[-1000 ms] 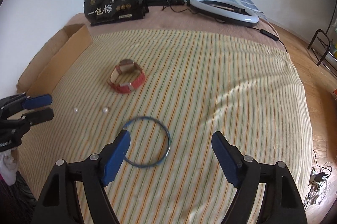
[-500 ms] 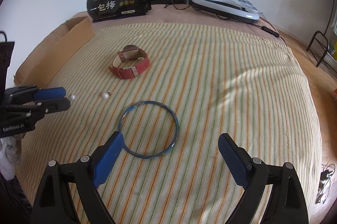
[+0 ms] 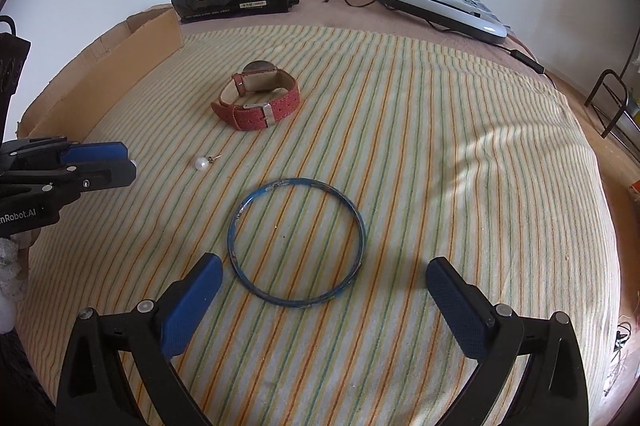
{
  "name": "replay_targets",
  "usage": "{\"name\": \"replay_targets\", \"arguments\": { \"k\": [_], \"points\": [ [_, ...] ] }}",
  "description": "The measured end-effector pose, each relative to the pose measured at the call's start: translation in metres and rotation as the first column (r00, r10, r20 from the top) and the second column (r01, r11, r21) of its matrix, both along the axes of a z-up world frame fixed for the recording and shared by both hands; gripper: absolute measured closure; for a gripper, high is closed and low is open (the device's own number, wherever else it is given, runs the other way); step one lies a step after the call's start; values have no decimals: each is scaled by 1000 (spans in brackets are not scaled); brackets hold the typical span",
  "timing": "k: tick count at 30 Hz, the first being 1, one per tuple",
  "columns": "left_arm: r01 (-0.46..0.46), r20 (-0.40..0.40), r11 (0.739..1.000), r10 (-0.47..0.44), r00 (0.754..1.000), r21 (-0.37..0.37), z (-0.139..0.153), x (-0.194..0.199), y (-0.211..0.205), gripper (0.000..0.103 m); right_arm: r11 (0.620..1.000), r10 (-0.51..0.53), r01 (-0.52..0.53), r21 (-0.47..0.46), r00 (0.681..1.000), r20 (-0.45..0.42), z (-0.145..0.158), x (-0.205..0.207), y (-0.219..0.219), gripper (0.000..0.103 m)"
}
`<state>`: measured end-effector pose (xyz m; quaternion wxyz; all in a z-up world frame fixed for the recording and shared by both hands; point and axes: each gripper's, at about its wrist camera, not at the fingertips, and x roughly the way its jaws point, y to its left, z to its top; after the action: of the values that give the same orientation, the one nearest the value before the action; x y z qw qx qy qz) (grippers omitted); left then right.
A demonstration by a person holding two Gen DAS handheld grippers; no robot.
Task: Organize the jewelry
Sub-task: 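Close the left tool on a loose pearl while the right tool closes on the blue bangle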
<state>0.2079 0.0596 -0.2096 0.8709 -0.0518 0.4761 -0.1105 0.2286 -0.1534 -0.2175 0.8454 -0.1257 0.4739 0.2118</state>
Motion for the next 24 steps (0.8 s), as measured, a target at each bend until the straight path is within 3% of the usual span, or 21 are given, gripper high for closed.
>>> {"name": "replay_targets", "arguments": {
  "k": [16, 24],
  "points": [
    [-8, -5, 1000, 8, 1000, 23, -4, 2, -1, 73, 999, 24, -22, -46, 999, 26, -1, 1, 10, 0],
    [-36, -15, 999, 36, 999, -8, -3, 2, 3, 73, 998, 30, -28, -60, 999, 30, -4, 3, 14, 0]
  ]
}}
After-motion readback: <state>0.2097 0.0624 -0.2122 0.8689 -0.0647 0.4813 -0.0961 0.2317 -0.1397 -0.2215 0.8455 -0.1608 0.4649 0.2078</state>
